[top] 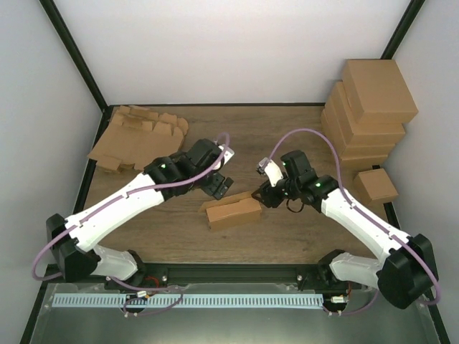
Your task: Fold the paper box
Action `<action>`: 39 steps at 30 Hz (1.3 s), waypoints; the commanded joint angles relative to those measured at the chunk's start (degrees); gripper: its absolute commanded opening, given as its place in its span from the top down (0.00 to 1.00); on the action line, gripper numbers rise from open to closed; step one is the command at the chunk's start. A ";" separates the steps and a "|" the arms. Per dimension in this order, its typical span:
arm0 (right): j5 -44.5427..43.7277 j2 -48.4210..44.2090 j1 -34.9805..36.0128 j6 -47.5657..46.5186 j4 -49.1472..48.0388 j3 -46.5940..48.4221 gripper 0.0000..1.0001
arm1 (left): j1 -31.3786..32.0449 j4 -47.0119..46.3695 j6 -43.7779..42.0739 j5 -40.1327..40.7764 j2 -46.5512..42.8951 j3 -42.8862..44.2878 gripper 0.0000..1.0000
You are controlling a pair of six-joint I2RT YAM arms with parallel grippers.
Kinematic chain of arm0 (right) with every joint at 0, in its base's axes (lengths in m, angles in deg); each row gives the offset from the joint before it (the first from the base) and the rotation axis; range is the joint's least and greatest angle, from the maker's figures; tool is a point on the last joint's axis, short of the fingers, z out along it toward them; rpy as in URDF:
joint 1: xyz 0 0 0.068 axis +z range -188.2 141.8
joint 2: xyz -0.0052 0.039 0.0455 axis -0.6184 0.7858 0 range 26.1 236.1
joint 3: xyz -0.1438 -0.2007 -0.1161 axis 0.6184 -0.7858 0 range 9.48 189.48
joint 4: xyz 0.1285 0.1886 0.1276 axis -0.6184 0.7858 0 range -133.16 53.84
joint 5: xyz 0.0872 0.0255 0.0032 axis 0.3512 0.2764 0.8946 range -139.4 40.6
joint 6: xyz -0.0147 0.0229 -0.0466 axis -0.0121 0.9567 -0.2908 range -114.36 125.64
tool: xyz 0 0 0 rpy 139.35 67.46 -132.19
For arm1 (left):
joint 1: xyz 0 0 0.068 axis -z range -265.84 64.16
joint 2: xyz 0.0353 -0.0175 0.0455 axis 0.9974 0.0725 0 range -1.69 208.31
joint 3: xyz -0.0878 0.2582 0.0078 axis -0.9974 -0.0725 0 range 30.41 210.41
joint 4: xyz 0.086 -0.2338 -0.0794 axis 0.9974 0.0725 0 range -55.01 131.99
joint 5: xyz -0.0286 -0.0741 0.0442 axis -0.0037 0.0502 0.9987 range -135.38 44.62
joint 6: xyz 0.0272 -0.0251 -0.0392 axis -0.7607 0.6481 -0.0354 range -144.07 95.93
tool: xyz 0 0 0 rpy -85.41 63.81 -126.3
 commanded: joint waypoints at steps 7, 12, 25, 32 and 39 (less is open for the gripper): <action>-9.92 4.87 3.04 0.33 8.79 8.16 0.60 | 0.13 2.40 34.27 -4.18 -14.40 -16.16 0.37; -10.57 5.96 3.21 0.36 9.20 8.68 0.69 | 0.15 -2.94 37.95 -12.15 -15.87 -22.89 0.46; -10.97 8.02 4.12 3.14 9.31 9.20 0.83 | 0.13 -1.40 36.22 -8.32 -13.57 -23.83 0.60; -10.70 7.83 4.44 4.01 9.52 9.29 0.86 | 0.04 -2.09 34.84 -8.13 -12.06 -25.40 0.58; -10.52 8.68 4.52 5.27 10.28 9.79 0.92 | 0.00 -2.57 35.06 -8.50 -10.08 -26.23 0.68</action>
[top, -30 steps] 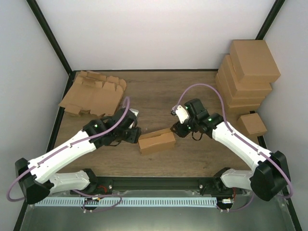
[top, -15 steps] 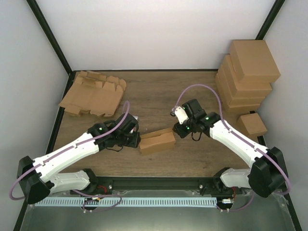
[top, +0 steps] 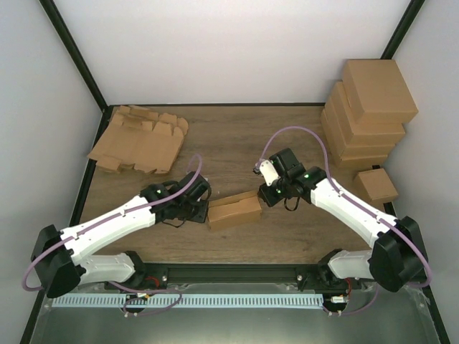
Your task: Fold the paper box
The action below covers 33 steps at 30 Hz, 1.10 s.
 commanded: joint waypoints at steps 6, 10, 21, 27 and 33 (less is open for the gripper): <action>-0.01 0.67 0.93 3.21 1.48 3.72 0.96 | -0.01 -0.10 1.54 2.69 2.57 0.42 0.82; -0.29 0.98 1.54 5.71 2.72 4.51 0.97 | -0.11 0.14 3.23 2.24 3.15 1.01 0.96; -3.26 0.36 3.30 17.04 0.85 2.89 0.99 | -0.08 -0.82 15.44 0.25 4.88 2.91 0.96; -3.97 -0.71 4.37 20.03 -0.41 2.86 0.99 | -0.12 -0.12 18.07 -1.22 6.29 3.36 0.96; -4.16 -1.69 4.94 21.49 -1.80 1.11 0.99 | -0.16 -0.82 22.44 -1.57 6.84 3.12 0.96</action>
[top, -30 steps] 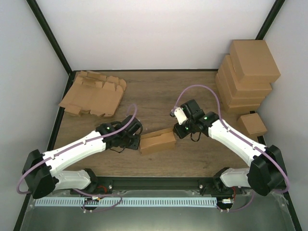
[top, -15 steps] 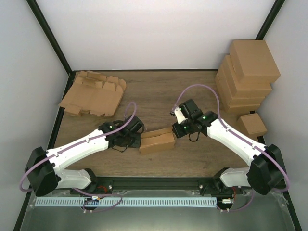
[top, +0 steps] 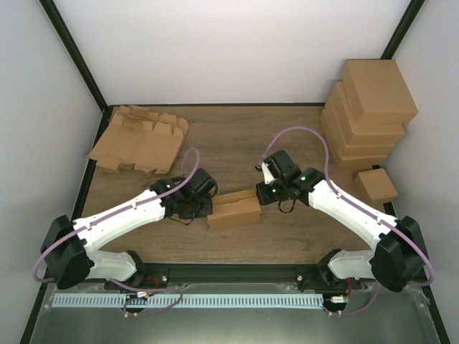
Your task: Fold the paper box
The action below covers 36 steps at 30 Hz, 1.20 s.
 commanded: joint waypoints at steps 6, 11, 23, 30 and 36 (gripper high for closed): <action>0.78 -2.70 1.29 2.64 -3.09 -0.97 0.99 | 0.04 -1.55 6.93 -2.12 0.57 -0.40 0.96; 1.02 -3.55 1.38 3.45 -3.77 -2.48 0.99 | -0.01 -2.65 7.49 -2.44 0.29 -2.47 0.96; -1.51 -4.59 4.06 10.68 -4.55 -5.30 0.99 | 0.19 -3.87 6.42 -1.85 -1.04 -6.23 0.96; -6.37 -5.54 7.03 14.48 -4.50 -6.22 0.99 | 0.18 -1.72 3.86 -0.28 -0.12 -4.60 0.96; -8.85 -6.58 7.97 15.70 -5.06 -8.37 0.99 | 0.18 -1.26 0.55 0.41 -0.01 -4.43 0.96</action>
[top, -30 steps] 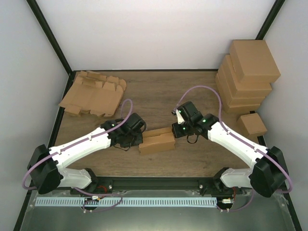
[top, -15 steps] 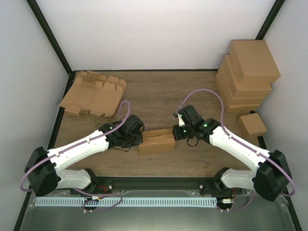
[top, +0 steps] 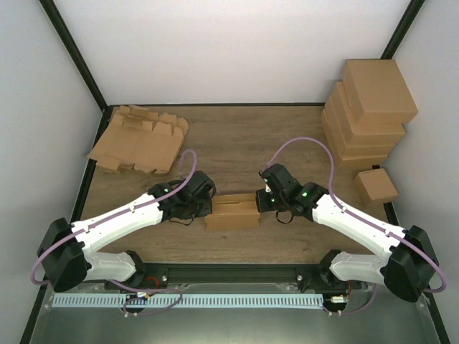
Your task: Fold the paper box
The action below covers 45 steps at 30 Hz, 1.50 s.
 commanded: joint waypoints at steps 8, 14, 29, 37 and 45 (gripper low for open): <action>-1.00 -0.51 2.79 6.06 0.79 -1.10 0.99 | 0.28 4.32 -4.71 -2.19 3.28 -1.03 0.96; -1.50 -0.51 2.79 8.73 2.61 0.28 0.99 | 0.28 3.91 -4.83 -2.39 2.58 -1.89 0.96; -3.03 0.22 2.88 7.26 2.39 -0.58 0.99 | 0.20 8.51 -8.85 -1.39 3.97 1.59 0.96; -2.73 0.52 2.88 6.31 2.01 -0.78 0.99 | 0.15 10.17 -10.11 -1.80 6.01 3.90 0.96; -3.49 0.98 2.88 4.84 2.57 0.24 0.99 | 0.15 12.69 -12.00 -0.67 8.82 5.97 0.96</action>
